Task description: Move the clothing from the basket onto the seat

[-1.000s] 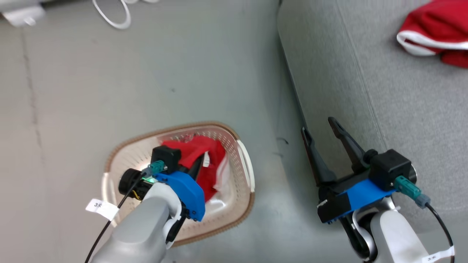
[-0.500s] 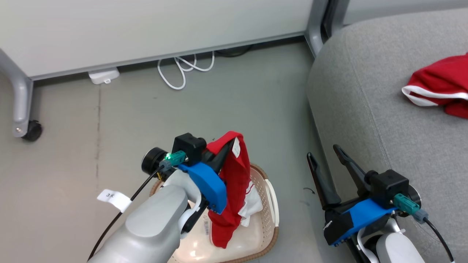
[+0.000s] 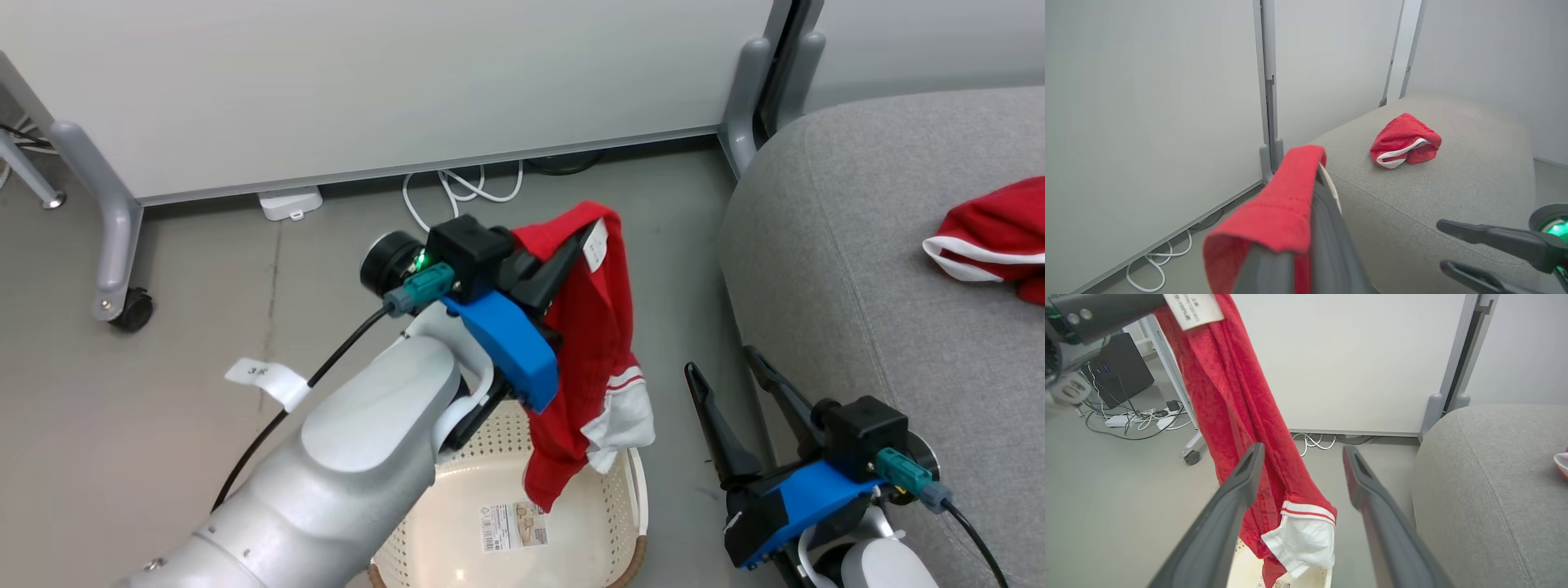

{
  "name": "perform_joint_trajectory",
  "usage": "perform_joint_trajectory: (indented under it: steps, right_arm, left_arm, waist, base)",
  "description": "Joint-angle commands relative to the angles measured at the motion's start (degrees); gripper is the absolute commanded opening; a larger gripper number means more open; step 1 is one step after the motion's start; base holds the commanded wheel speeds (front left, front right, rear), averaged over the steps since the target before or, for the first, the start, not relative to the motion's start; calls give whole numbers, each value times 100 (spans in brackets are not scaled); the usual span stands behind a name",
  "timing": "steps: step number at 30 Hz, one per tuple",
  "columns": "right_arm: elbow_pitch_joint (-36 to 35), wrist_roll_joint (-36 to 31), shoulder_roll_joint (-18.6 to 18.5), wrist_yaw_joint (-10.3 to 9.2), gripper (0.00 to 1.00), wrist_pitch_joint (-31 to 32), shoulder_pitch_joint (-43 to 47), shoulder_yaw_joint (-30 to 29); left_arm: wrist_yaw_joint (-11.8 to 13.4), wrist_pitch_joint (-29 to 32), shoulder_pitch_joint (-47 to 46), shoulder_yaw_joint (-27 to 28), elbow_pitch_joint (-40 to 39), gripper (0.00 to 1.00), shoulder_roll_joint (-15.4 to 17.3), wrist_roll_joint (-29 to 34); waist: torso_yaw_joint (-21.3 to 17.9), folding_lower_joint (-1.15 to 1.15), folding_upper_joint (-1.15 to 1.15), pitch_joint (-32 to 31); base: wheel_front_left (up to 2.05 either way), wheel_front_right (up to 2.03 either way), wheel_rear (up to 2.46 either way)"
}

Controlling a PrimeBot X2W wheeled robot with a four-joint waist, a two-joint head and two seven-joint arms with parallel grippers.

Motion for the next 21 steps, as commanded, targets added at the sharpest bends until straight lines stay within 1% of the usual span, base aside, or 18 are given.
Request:
perform_joint_trajectory:
  steps: [1,12,21]
  right_arm:
    - [-10,6,-3,3,100,19,67,5]
    - [29,1,-3,3,100,110,123,77]
    - [43,21,-3,3,100,129,125,90]
  left_arm:
    - [-7,-29,-198,0,-33,0,4,26]
    - [-7,-2,-771,-196,-156,0,-235,-145]
    - [-7,10,-848,-326,-164,0,-339,-320]
  waist:
    - [34,1,0,-31]
    - [133,1,0,-169]
    - [140,1,0,-221]
  base:
    - [0,0,0]
    - [0,0,0]
    - [0,0,0]
